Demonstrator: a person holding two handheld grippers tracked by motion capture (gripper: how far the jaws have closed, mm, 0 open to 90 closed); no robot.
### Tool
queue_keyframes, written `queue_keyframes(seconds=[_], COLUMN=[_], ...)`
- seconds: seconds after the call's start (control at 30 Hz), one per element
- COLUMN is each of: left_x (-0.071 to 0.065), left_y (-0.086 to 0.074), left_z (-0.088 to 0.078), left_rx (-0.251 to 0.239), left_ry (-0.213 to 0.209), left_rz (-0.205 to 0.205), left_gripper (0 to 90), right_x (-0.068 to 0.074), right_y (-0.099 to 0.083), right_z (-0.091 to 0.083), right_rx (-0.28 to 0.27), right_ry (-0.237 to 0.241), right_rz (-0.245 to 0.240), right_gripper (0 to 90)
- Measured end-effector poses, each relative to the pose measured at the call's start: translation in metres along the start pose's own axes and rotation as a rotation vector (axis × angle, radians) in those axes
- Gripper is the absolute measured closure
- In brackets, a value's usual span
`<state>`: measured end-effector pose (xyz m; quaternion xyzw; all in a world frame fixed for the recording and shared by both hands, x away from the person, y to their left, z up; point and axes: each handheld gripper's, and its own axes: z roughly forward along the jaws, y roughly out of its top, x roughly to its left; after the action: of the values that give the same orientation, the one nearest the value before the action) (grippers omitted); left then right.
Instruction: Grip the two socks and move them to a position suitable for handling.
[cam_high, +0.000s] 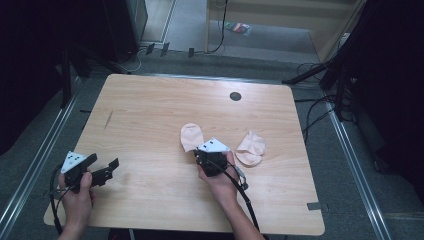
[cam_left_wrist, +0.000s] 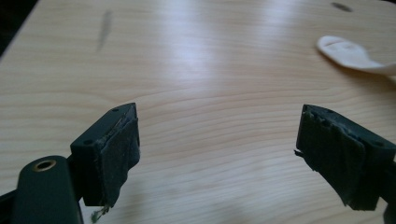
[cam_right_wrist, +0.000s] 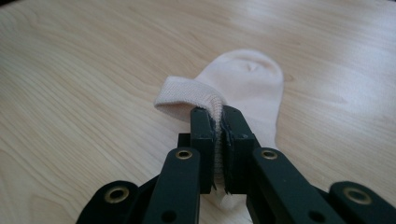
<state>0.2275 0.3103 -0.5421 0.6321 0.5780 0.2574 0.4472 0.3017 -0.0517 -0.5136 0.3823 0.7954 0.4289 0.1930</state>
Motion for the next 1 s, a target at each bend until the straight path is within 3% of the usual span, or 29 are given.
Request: queue_keyframes(seconds=[0.13,0.23,0.43,0.53,0.67,0.73,0.8,0.83,0.93,1.0], left_x=[-0.038,-0.061,-0.088,-0.103,-0.109,-0.106,-0.106,-0.108,-0.112,-0.114], left_y=[-0.001,-0.002,0.006,0.006,0.010,0.012,0.013,0.013,0.012,0.013], left_z=[0.008,0.020,0.046,0.055,0.062,0.066,0.071,0.072,0.070,0.065], left_rx=[0.005,0.021,0.045,0.060,0.047,0.043,0.059,0.065,0.041,0.045], left_ry=[-0.096,-0.143,-0.214,-0.226,-0.195,-0.213,-0.254,-0.260,-0.356,-0.425], left_rz=[0.053,0.094,0.099,0.120,0.145,0.134,0.165,0.177,0.234,0.272], left_gripper=[13.7,13.7,13.7,13.7,13.6,13.6,14.5,18.0,42.9,69.9], right_x=[0.004,0.008,0.018,0.023,0.028,0.030,0.032,0.033,0.035,0.034], right_y=[0.013,0.024,0.039,0.042,0.044,0.044,0.044,0.044,0.043,0.041], right_z=[-0.009,-0.015,-0.027,-0.032,-0.039,-0.043,-0.049,-0.052,-0.063,-0.070], right_rx=[-0.029,-0.053,-0.084,-0.091,-0.101,-0.107,-0.118,-0.125,-0.143,-0.153], right_ry=[0.022,0.042,0.082,0.098,0.127,0.148,0.170,0.176,0.199,0.203], right_rz=[0.026,0.044,0.052,0.054,0.057,0.059,0.062,0.057,0.063,0.070], right_gripper=[86.0,86.0,85.9,85.9,85.8,85.8,85.8,85.8,85.8,85.7])
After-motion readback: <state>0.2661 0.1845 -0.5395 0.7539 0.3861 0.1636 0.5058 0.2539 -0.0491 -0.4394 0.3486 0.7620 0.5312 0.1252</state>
